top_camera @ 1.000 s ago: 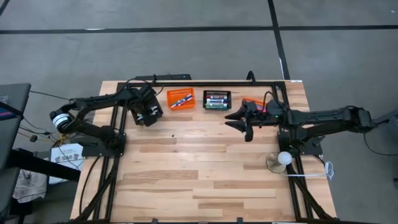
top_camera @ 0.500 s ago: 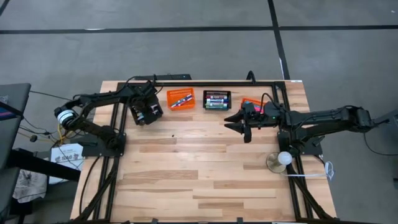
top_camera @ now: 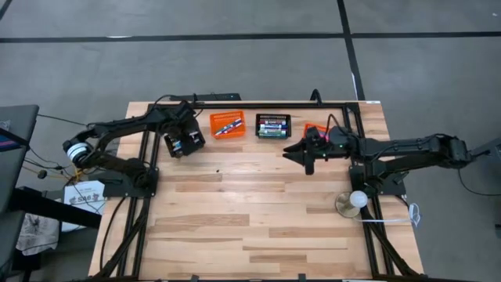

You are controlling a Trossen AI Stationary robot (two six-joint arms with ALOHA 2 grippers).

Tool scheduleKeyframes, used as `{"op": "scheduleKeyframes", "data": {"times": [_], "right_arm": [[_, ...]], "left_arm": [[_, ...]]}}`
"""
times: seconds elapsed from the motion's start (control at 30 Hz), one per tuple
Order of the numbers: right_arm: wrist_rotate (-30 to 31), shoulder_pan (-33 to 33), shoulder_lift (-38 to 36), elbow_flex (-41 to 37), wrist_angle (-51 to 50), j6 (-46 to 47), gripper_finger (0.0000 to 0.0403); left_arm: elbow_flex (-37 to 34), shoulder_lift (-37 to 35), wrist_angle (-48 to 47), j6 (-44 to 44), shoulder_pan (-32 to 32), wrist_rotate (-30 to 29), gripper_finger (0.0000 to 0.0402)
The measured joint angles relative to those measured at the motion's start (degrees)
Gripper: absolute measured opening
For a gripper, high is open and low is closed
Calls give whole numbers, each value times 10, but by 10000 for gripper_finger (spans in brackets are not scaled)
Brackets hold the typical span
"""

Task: Pick & Place Markers
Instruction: Put the white blue marker into the left black bin, then return to Home Position

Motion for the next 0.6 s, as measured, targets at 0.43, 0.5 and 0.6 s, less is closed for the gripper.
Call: {"op": "scheduleKeyframes", "data": {"times": [0.43,0.5,0.6], "right_arm": [[0,-9,-1,0,15,-5,140],[0,-9,-1,0,21,-12,138],[-2,-9,-1,0,18,-23,137]], "left_arm": [[0,-229,1,-121,-31,1,159],[0,-274,4,-143,-45,5,157],[0,-336,7,-181,-67,32,157]]}}
